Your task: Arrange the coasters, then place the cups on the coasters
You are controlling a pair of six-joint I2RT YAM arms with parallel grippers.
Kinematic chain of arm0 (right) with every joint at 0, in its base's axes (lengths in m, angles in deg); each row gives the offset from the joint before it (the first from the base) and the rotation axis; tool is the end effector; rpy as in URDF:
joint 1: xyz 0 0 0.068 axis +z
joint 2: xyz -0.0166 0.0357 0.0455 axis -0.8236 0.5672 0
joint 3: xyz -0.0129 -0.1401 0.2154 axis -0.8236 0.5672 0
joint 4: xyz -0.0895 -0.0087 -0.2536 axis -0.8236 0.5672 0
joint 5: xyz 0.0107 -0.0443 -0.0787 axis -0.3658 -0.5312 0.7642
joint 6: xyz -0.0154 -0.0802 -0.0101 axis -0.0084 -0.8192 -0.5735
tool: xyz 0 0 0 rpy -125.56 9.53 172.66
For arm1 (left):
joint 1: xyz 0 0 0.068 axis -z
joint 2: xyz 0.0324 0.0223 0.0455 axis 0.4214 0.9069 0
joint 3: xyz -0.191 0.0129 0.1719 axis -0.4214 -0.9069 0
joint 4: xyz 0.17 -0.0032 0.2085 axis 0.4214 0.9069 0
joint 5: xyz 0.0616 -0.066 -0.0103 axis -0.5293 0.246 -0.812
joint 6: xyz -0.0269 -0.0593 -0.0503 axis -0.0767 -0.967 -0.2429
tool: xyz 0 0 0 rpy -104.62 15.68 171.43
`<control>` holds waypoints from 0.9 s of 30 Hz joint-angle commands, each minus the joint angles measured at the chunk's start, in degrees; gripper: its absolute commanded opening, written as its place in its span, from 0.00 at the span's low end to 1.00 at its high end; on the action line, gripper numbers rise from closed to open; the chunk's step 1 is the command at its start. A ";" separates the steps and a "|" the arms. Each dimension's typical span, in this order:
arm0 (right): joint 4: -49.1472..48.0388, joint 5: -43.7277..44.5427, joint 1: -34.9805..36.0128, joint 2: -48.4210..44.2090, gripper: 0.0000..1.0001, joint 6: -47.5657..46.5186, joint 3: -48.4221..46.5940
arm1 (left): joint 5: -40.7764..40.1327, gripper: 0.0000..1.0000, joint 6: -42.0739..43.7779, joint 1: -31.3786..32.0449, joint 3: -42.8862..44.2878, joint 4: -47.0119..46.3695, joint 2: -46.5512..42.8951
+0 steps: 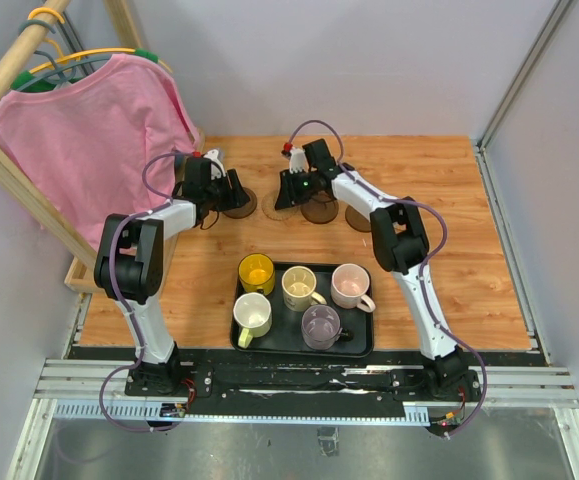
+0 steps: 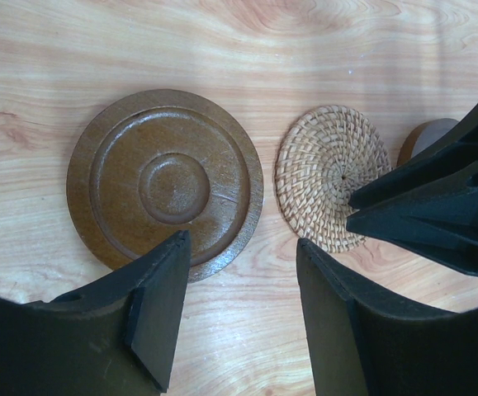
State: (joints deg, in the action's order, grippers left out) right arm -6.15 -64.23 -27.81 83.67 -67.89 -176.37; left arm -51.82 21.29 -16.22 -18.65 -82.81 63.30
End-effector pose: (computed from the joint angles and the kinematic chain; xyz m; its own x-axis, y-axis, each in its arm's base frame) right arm 0.4900 0.3051 0.1272 -0.7362 -0.1880 -0.6501 -0.6269 0.5515 0.5504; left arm 0.4317 -0.0831 0.1435 -0.6449 -0.2273 -0.7297 0.1312 0.9077 -0.3987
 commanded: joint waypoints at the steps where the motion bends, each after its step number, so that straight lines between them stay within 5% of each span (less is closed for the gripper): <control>1: 2.04 1.60 0.97 -4.27 0.28 -2.85 -3.65 | -0.06 0.59 1.00 -0.27 1.22 0.45 -0.87; 13: -2.24 8.57 -0.53 -18.18 0.28 -3.27 13.55 | 0.97 0.59 0.76 -0.28 0.49 0.57 -2.49; 27: -2.41 15.53 -5.73 -24.72 0.18 -3.15 29.95 | 4.78 0.59 -0.20 -0.28 -10.34 -6.07 -11.98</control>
State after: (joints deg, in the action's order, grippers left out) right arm -8.57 -51.99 -32.24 62.65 -70.30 -147.80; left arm -48.76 21.08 -16.22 -27.68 -85.14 55.36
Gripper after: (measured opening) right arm 0.186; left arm 0.588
